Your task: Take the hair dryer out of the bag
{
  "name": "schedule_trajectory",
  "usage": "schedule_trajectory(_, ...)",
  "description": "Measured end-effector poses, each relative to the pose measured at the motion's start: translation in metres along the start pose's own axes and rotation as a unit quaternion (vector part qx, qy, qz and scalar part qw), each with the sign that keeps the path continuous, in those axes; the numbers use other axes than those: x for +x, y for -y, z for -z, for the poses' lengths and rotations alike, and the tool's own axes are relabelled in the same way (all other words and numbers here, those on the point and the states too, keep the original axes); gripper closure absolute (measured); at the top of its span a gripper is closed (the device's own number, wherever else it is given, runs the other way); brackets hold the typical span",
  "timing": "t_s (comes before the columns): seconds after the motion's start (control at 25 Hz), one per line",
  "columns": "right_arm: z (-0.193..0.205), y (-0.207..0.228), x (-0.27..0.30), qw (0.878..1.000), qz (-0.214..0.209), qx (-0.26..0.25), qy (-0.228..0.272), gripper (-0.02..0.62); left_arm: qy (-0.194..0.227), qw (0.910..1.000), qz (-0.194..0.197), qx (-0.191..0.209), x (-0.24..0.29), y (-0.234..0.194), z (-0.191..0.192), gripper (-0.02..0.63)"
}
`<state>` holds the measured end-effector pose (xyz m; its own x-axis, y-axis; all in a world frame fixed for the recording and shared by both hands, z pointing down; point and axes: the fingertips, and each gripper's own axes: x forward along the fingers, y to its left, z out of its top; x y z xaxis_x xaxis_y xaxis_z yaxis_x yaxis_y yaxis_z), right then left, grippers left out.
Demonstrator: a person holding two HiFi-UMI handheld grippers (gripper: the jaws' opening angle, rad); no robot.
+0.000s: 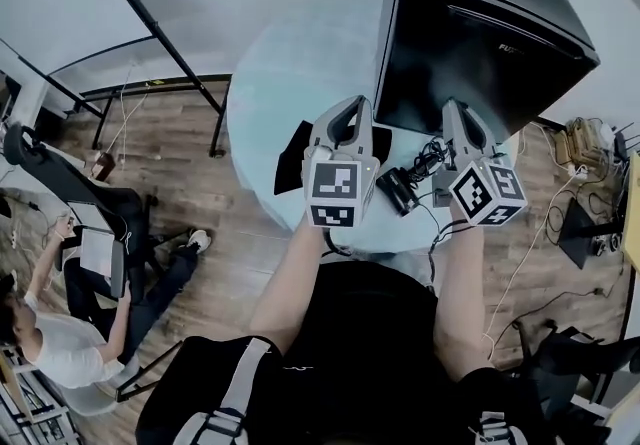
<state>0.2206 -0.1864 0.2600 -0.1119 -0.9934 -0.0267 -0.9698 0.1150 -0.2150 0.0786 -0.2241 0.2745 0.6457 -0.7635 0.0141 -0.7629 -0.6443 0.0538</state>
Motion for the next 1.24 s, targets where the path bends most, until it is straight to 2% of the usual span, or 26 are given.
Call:
schedule_trajectory(0.36,-0.033,-0.034,-0.016,0.999,-0.022,-0.046,0.007,0.592,0.052,0.9974,0.048,-0.012,-0.004,0.046,-0.045,0.594)
schedule_trajectory(0.52,-0.038,-0.040,-0.022,0.998,-0.025,-0.056,0.007,0.592,0.059,0.9963,0.061,-0.014,-0.009,0.059,-0.049,0.594)
schedule_trajectory(0.88,-0.029,-0.053,-0.026,0.997,-0.036,-0.068,-0.004,0.592,0.041,0.9977,0.049,-0.021,-0.023,0.052,-0.033,0.594)
schedule_trajectory(1.24,-0.025,-0.066,-0.028,0.996,-0.044,-0.073,-0.008,0.592,0.040,0.9982,0.038,-0.024,-0.033,0.042,-0.031,0.594)
